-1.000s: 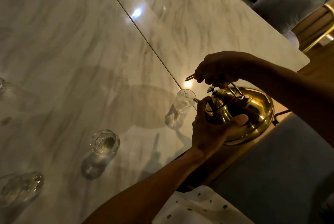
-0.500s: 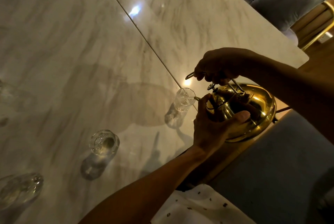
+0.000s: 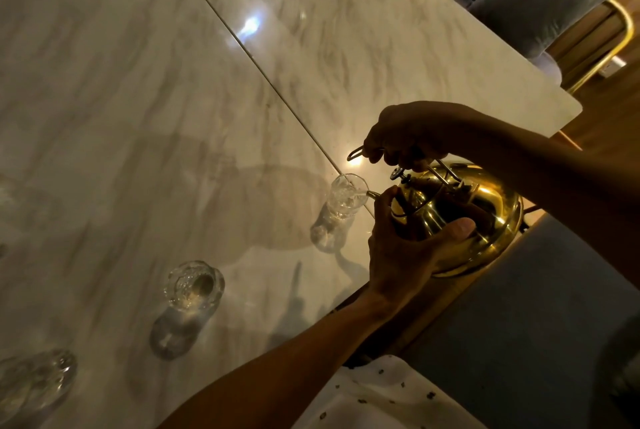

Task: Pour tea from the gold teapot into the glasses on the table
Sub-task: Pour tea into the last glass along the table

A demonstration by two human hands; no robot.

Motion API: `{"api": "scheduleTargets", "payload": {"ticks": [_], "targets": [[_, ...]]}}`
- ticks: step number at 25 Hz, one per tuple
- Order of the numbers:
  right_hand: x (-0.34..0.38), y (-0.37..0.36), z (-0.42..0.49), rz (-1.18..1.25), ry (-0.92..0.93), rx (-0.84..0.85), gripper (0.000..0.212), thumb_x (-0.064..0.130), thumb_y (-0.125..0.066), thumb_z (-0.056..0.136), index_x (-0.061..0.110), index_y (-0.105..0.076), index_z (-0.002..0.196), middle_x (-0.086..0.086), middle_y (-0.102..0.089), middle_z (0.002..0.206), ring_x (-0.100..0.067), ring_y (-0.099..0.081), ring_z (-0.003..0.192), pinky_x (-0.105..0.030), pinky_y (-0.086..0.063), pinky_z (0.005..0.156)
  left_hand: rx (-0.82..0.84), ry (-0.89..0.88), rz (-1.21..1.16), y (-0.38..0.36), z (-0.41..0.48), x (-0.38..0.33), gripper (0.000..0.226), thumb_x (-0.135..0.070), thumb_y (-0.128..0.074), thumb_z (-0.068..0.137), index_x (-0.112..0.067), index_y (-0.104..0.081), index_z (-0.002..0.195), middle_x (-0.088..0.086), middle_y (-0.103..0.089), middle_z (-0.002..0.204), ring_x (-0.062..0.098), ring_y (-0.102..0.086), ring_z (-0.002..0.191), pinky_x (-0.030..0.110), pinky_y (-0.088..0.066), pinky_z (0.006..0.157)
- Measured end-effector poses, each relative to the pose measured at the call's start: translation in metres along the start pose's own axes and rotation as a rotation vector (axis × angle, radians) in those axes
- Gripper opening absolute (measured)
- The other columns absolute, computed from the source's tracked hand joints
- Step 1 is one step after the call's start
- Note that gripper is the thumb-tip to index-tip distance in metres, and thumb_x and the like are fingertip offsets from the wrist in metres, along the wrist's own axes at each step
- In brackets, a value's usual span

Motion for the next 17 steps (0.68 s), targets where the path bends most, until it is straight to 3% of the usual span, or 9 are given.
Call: {"api": "scheduleTargets", "payload": {"ticks": [3, 7, 13, 15, 17], "targets": [[-0.001, 0.000, 0.001, 0.008, 0.003, -0.003, 0.027, 0.017, -0.049, 0.092, 0.007, -0.054, 0.068, 0.000, -0.038, 0.052, -0.009, -0.028, 0.042, -0.017, -0.022, 0.039, -0.006, -0.003, -0.006, -0.002, 0.001, 0.003, 0.084, -0.058, -0.077, 0.052, -0.050, -0.036, 0.125, -0.013, -0.054, 0.130, 0.017, -0.056, 0.126, 0.047, -0.051, 0.103], [-0.002, 0.001, 0.002, 0.015, 0.036, -0.026, 0.026, 0.015, -0.050, 0.092, 0.006, -0.055, 0.068, -0.002, -0.040, 0.053, -0.011, -0.030, 0.042, -0.017, -0.024, 0.038, -0.004, -0.011, 0.008, -0.003, 0.002, 0.005, 0.098, -0.059, -0.078, 0.053, -0.038, -0.035, 0.139, -0.004, -0.051, 0.142, 0.019, -0.054, 0.129, 0.049, -0.049, 0.105], [-0.010, 0.005, 0.003, 0.085, 0.071, -0.064, 0.024, 0.015, -0.054, 0.090, 0.004, -0.058, 0.069, -0.004, -0.046, 0.053, -0.009, -0.036, 0.031, -0.013, -0.029, 0.032, 0.001, -0.039, 0.036, -0.003, 0.001, 0.007, 0.099, -0.059, -0.077, 0.051, -0.037, -0.035, 0.138, -0.011, -0.049, 0.138, 0.016, -0.052, 0.129, 0.045, -0.050, 0.105], [-0.015, 0.004, 0.003, 0.108, 0.084, -0.088, 0.023, 0.014, -0.056, 0.089, 0.003, -0.059, 0.069, -0.006, -0.048, 0.053, -0.006, -0.037, 0.022, -0.012, -0.031, 0.029, 0.007, -0.057, 0.057, -0.002, -0.001, 0.010, 0.093, -0.060, -0.076, 0.052, -0.043, -0.036, 0.135, -0.019, -0.049, 0.135, 0.007, -0.050, 0.128, 0.043, -0.048, 0.107], [-0.023, 0.003, 0.001, 0.127, 0.085, -0.111, 0.020, 0.014, -0.059, 0.087, 0.003, -0.060, 0.070, -0.007, -0.050, 0.054, -0.006, -0.039, 0.021, -0.013, -0.032, 0.028, 0.020, -0.081, 0.091, -0.001, -0.004, 0.013, 0.081, -0.061, -0.075, 0.054, -0.059, -0.033, 0.123, -0.036, -0.046, 0.124, -0.012, -0.048, 0.120, 0.034, -0.047, 0.106]]}}
Point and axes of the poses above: each hand's wrist, its own z-axis towards the middle knuckle, its own y-axis out of the back of the hand, x = y × z, the point moved 4 cm from there along z, towards the middle knuckle
